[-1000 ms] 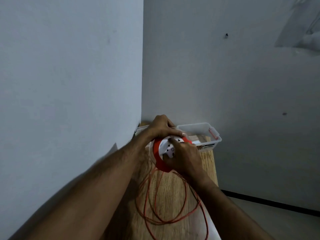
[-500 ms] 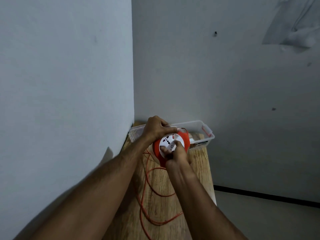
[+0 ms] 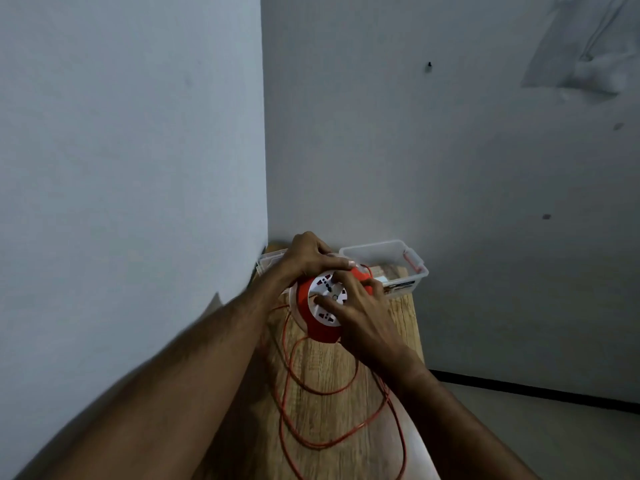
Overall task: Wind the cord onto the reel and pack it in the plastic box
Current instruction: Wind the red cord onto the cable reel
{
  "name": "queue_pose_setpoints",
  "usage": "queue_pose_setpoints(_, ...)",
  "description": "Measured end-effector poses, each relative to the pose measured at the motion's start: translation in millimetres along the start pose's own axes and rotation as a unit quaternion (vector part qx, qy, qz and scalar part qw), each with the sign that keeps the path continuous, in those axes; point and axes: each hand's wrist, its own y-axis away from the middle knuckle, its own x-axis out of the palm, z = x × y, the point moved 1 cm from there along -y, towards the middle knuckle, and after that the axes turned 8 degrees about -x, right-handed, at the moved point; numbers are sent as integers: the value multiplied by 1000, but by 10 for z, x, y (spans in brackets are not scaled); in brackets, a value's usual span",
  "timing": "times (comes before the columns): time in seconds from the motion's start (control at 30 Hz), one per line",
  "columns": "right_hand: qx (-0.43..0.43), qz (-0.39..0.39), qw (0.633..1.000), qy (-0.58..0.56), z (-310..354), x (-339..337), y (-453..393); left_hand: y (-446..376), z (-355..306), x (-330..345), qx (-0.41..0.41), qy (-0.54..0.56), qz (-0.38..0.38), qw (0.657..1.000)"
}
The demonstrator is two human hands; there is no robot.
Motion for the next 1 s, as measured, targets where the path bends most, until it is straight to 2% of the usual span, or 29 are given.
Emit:
queue_pose_setpoints(0.13,-43,6,998,40,-21,-40,-45,-1,-20,-8,1,-15,24,1000)
queue_pose_setpoints(0.27,-31,-7,998,54,-26,-17,-100,-11,-12,8,9,-15,13,1000)
queue_pose_setpoints(0.33,4,-32,999,37,-21,-30,-126,-14,-5,8,21,-18,-7,1000)
queue_pose_setpoints(0.43,93,-72,992,-49,78,-20,-152,0,-25,11,28,-16,-26,999)
queue_pose_setpoints(0.5,187,-101,967,-140,134,23,-177,5,-31,37,29,-19,-25,999)
queue_pose_setpoints(0.57,304,-171,904,-246,174,8,-206,8,-12,69,33,3,-34,999)
queue_pose_setpoints(0.63,402,-232,820,-333,223,34,-242,5,-4,95,42,11,-52,998)
queue_pose_setpoints(0.67,454,-243,771,-374,253,69,-258,5,-10,110,47,2,-59,997)
queue_pose_setpoints(0.7,514,-245,706,-421,274,123,-282,14,-21,124,52,-8,-63,997)
queue_pose_setpoints(0.73,580,-242,612,-480,270,219,-323,12,-26,147,55,-15,-65,996)
queue_pose_setpoints(0.8,661,-239,381,-600,277,249,-413,21,-14,193,59,-22,-68,996)
queue_pose_setpoints(0.83,662,-248,296,-642,253,240,-442,26,0,208,61,-25,-68,996)
queue_pose_setpoints(0.87,652,-253,243,-673,214,247,-459,21,25,210,61,-24,-67,996)
queue_pose_setpoints(0.9,636,-250,220,-696,199,210,-456,5,47,202,56,-19,-67,996)
queue_pose_setpoints(0.93,616,-239,222,-717,210,162,-434,-14,63,181,49,-11,-67,996)
queue_pose_setpoints(0.97,603,-226,244,-725,232,100,-398,-27,74,145,39,0,-68,997)
queue_pose_setpoints(1.0,598,-214,296,-714,253,25,-341,-30,71,107,29,12,-69,997)
